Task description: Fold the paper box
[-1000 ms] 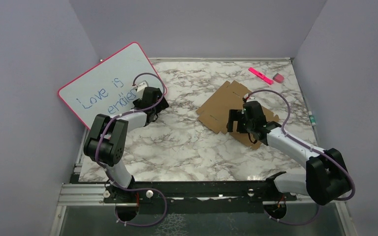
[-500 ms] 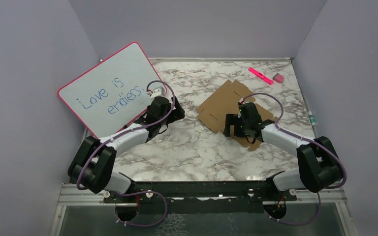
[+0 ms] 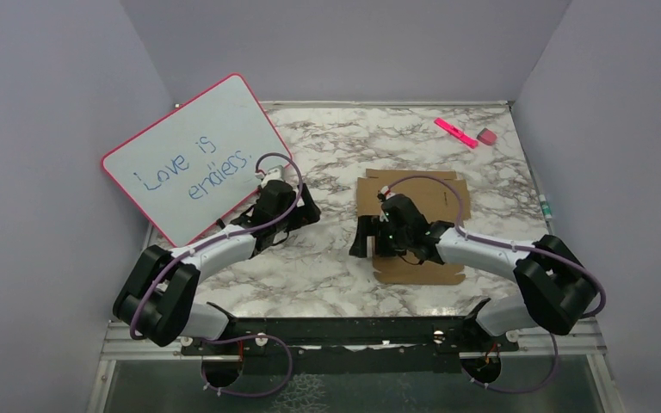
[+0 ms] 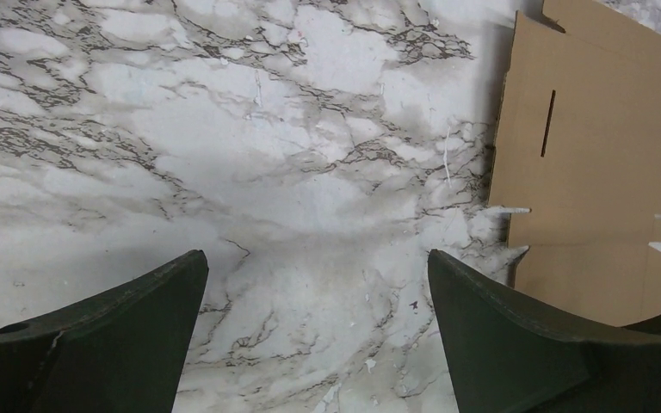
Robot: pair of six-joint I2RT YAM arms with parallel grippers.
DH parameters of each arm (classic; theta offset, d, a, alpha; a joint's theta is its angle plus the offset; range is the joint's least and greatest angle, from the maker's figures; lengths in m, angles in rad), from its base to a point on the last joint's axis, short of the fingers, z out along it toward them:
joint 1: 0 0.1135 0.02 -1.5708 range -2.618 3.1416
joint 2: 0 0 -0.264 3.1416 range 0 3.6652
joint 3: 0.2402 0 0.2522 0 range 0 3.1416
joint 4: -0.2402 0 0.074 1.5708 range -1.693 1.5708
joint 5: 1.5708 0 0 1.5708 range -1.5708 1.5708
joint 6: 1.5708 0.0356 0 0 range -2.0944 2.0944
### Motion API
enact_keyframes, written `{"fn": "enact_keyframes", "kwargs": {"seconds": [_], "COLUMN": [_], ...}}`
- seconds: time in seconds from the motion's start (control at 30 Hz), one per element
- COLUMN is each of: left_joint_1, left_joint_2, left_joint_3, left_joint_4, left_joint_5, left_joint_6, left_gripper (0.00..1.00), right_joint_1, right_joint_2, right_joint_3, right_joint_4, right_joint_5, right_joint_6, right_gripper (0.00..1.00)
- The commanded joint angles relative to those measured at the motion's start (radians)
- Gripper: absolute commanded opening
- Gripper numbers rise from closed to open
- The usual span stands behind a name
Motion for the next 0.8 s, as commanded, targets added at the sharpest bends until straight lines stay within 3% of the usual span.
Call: {"fn": "enact_keyframes", "kwargs": {"seconds": [0.0,0.17,0.4,0.53,0.77], "left_joint_1": [-0.006,-0.012,-0.023,-0.025,-0.032], "left_joint_2": [0.002,0.062,0.202,0.298,0.494], "left_joint_3": [0.040,0.104,0.208,0.267,0.407], "left_joint_4": [0.011,0.016,0.081,0.142,0.203], "left_joint_5": [0.060,0.126,0.253,0.331,0.438], "left_joint_6": [0.022,0.063,0.079,0.060,0.038], "left_gripper": [0.99,0.98,0.93,0.85,0.60], "right_joint_1": [0.017,-0.017,-0.266,-0.354,-0.404], "right_joint_2": [0.017,-0.074,-0.173,-0.205,-0.222], "right_joint_3": [0.090,0.139,0.087,0.046,-0.013], "right_joint_4": [-0.002,-0.090,-0.055,-0.004,0.054], "right_joint_5": [0.021,0.228,0.146,0.092,-0.016], "right_joint_6": [0.011,-0.146,-0.245,-0.271,-0.247], "right_gripper": [1.00,1.00,1.00,1.00,1.00]}}
